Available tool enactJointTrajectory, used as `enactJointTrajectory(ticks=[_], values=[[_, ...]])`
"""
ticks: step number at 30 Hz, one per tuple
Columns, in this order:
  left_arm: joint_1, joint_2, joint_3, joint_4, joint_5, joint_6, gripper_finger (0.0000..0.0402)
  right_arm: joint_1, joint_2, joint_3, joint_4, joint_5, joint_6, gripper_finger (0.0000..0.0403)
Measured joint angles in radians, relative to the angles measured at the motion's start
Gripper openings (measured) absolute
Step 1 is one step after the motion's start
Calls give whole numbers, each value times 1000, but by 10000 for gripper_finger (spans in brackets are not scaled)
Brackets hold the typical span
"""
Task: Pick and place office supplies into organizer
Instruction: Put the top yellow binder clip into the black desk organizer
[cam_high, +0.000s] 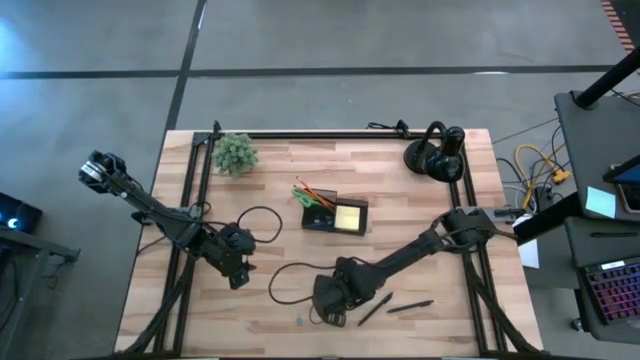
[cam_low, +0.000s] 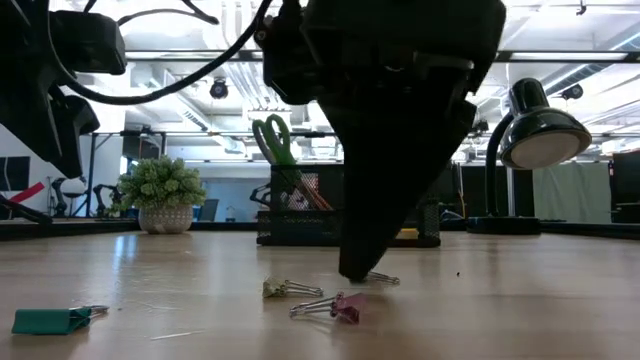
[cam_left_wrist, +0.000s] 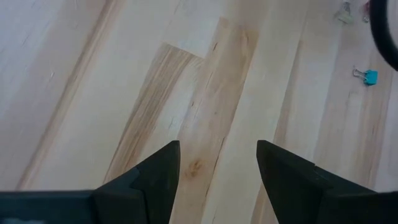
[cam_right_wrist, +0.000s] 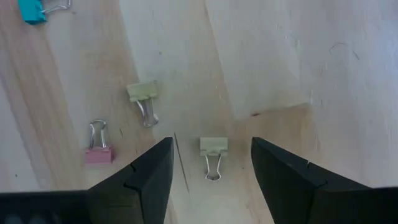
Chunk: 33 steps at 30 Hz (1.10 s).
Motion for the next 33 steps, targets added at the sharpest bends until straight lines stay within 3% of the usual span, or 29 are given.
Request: enactJointTrajectory(ticks=[6,16,27,33], values=[[0,0,0,0,-1,0,199,0,0,0,0,-5,0,196],[0,0,0,0,-3,4,199,-9,0,-16,21,-7,2,142],[0,0,0,0,-3,5,199,-9,-4,-36,45,-15,16,133],[0,0,0,0,-3,5,199,-9,-4,-43,45,-3,2,103]])
